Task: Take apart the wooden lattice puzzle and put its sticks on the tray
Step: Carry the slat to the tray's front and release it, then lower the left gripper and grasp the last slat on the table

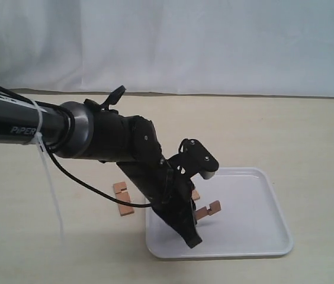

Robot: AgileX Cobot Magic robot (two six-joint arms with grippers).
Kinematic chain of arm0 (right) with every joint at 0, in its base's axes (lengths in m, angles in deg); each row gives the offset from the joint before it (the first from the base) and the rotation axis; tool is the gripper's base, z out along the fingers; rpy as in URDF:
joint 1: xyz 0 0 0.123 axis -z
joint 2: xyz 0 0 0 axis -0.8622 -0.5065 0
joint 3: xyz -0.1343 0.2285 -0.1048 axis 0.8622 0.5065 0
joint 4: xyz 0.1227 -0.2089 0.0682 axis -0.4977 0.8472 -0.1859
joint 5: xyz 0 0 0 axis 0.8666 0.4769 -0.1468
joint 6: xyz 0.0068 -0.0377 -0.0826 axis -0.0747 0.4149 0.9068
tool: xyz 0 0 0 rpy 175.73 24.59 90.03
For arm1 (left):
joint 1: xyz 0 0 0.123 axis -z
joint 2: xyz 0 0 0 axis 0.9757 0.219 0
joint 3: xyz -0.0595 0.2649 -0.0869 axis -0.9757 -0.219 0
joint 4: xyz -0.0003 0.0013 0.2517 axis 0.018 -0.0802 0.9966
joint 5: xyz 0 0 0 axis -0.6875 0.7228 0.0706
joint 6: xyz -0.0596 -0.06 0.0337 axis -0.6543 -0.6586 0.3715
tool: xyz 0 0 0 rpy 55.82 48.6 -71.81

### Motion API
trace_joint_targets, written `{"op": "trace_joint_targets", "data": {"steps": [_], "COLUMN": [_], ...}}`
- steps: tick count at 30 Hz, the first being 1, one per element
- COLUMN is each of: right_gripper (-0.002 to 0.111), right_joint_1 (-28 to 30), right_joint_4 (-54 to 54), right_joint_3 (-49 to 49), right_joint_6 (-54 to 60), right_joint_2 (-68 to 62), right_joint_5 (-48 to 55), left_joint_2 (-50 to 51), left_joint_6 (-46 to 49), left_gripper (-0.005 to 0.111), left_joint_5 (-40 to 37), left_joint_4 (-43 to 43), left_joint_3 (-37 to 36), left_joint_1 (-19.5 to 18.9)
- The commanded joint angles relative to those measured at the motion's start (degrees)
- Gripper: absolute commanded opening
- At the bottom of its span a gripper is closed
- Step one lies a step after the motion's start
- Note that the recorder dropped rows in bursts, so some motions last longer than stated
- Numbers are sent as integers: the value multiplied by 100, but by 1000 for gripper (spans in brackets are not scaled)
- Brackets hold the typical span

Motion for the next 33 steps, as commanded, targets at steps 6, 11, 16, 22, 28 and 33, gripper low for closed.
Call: {"op": "trace_joint_targets", "data": {"steps": [6,11,16,22,28,33], "right_gripper": [5,5,5,5,5,5], "right_joint_1": [4,4,4,4,4,4], "right_joint_4": [5,5,5,5,5,5], "right_joint_3": [-2,-2,-2,-2,-2,-2], "right_joint_6": [26,26,26,26,26,26], "right_joint_2": [24,24,24,24,24,24], "right_joint_5": [-40,-40,-28,-28,-28,-28], "left_joint_2": [35,-204,-951,-1821,-1939,-1757], "left_joint_6": [-94,-94,-140,-827,-2353,-3118], "left_gripper": [38,59,59,59,59,59], "left_joint_5": [-163,-287,-604,-1081,-1340,-1240], "left_joint_4": [605,704,1318,1862,1905,1905], "left_joint_3": [58,58,58,58,19,-287], "left_joint_1": [25,25,-23,-665,-1723,-2036]}}
